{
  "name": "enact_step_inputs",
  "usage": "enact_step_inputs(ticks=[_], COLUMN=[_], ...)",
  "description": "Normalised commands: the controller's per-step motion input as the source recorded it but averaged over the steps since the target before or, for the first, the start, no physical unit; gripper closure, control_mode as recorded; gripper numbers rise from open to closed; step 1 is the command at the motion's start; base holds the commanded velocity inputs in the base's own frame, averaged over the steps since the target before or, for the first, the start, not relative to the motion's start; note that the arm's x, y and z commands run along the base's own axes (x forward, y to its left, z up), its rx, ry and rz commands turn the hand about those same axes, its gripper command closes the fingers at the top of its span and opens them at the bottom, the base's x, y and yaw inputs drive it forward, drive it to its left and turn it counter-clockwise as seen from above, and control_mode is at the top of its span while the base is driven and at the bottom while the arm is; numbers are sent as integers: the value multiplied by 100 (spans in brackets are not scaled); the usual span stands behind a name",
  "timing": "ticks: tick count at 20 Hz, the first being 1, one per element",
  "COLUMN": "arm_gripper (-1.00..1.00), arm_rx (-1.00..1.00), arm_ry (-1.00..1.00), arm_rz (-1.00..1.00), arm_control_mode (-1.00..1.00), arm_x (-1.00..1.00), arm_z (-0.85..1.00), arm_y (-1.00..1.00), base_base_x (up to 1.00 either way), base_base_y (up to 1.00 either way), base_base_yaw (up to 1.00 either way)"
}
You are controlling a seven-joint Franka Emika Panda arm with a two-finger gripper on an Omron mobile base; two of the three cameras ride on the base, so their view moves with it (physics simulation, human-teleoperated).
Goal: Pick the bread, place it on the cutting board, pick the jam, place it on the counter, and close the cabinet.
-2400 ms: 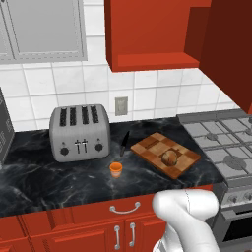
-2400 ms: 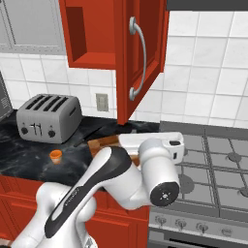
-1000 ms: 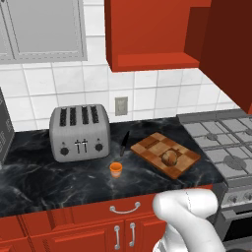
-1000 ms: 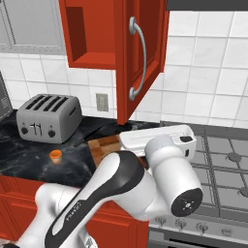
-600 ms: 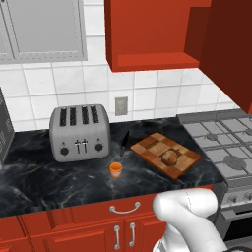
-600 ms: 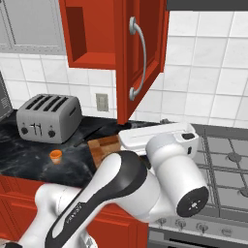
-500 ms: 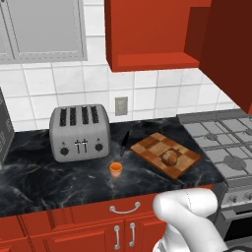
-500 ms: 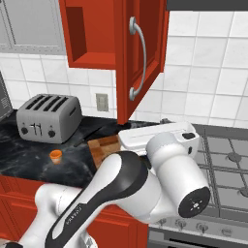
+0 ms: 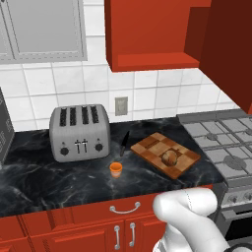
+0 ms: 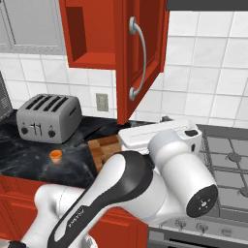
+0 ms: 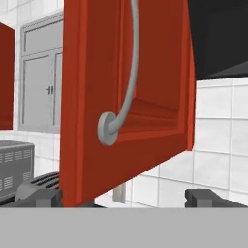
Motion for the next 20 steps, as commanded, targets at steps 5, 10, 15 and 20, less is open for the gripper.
enact_step_inputs(ticks=[5, 10, 15, 20], arm_gripper=[-100, -100, -100, -100], arm_rx=[0, 0, 0, 0], arm_ry=[0, 0, 0, 0], arm_rz=[3, 3, 4, 4], arm_control_mode=[-100, -100, -100, -100], arm_x=[0, 10, 11, 11], arm_z=[0, 1, 0, 1], arm_y=[0, 0, 0, 0], base_base_x=[0, 0, 0, 0], base_base_y=[0, 0, 0, 0], base_base_yaw=[0, 0, 0, 0])
